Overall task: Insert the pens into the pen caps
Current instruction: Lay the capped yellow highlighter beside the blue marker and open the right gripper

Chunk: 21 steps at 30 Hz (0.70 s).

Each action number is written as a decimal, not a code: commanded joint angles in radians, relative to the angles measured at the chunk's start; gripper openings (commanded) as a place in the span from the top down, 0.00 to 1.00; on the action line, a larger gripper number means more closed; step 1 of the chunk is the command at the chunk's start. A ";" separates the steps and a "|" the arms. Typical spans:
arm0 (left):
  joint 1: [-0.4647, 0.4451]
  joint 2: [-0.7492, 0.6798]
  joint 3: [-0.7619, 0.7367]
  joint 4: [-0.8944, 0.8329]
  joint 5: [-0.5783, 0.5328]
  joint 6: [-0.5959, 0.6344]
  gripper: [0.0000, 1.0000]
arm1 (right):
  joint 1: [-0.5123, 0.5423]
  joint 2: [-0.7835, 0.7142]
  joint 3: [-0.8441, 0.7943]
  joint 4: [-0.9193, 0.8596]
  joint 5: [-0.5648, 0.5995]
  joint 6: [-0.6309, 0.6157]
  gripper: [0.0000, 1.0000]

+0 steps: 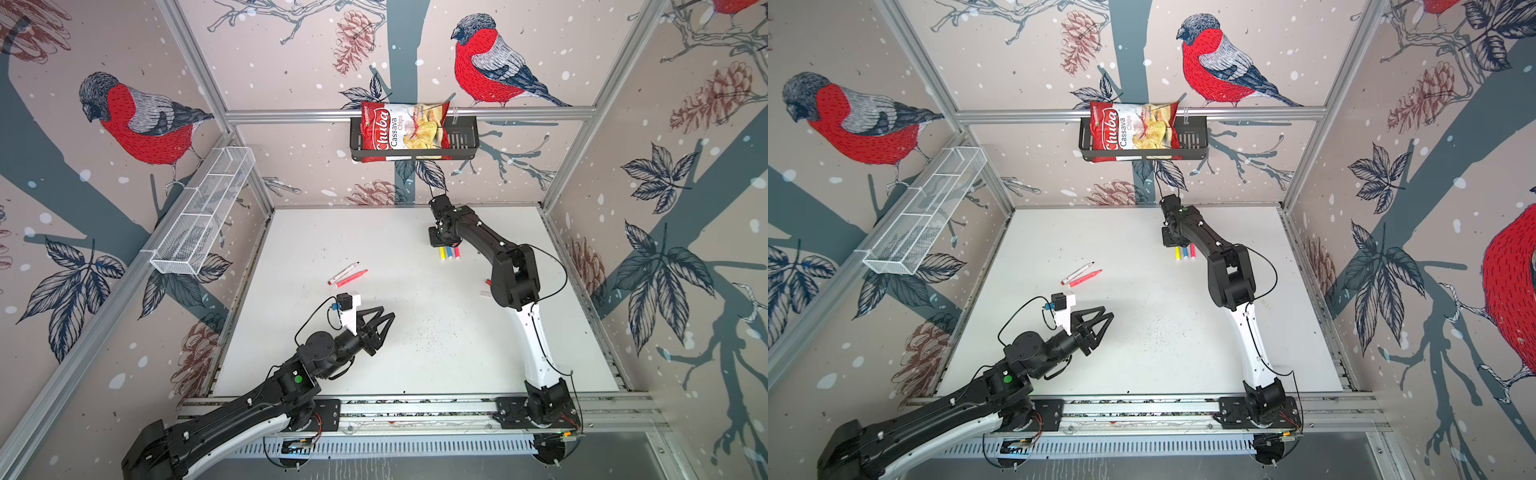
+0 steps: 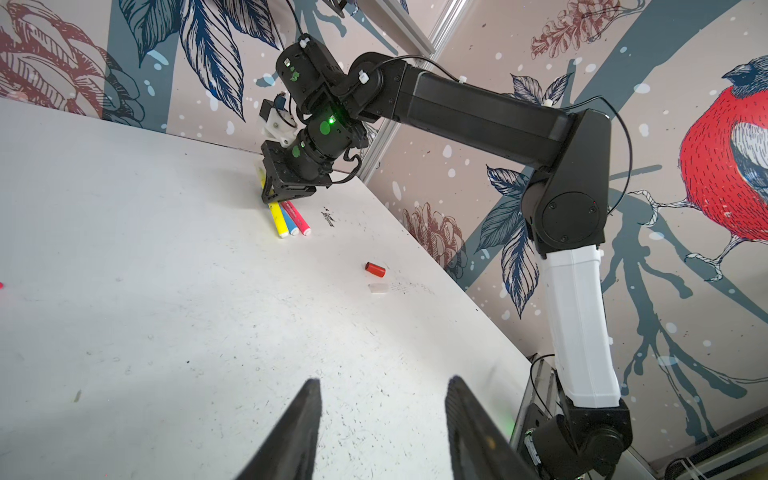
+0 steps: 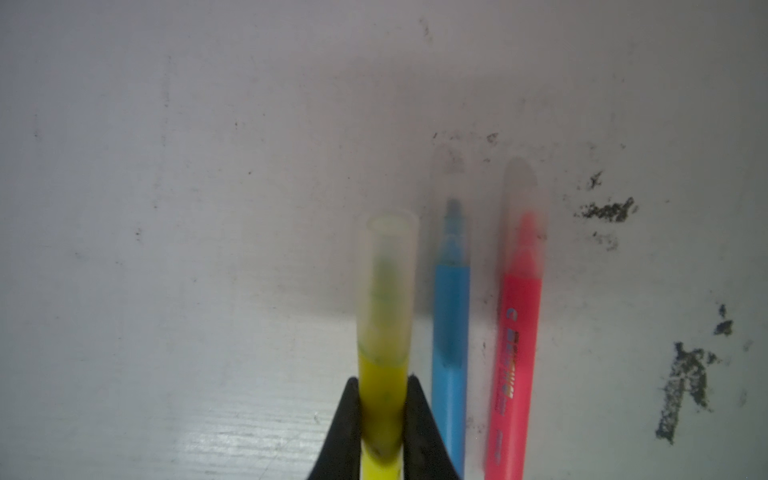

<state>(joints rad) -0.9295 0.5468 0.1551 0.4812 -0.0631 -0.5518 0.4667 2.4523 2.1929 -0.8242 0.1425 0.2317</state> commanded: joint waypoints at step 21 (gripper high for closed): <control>0.001 -0.059 -0.005 -0.055 -0.029 0.004 0.50 | 0.022 -0.085 -0.021 -0.021 0.034 -0.005 0.63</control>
<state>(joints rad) -0.9295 0.4934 0.1444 0.4423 -0.0792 -0.5518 0.4824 2.3959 2.1822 -0.8413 0.1612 0.2321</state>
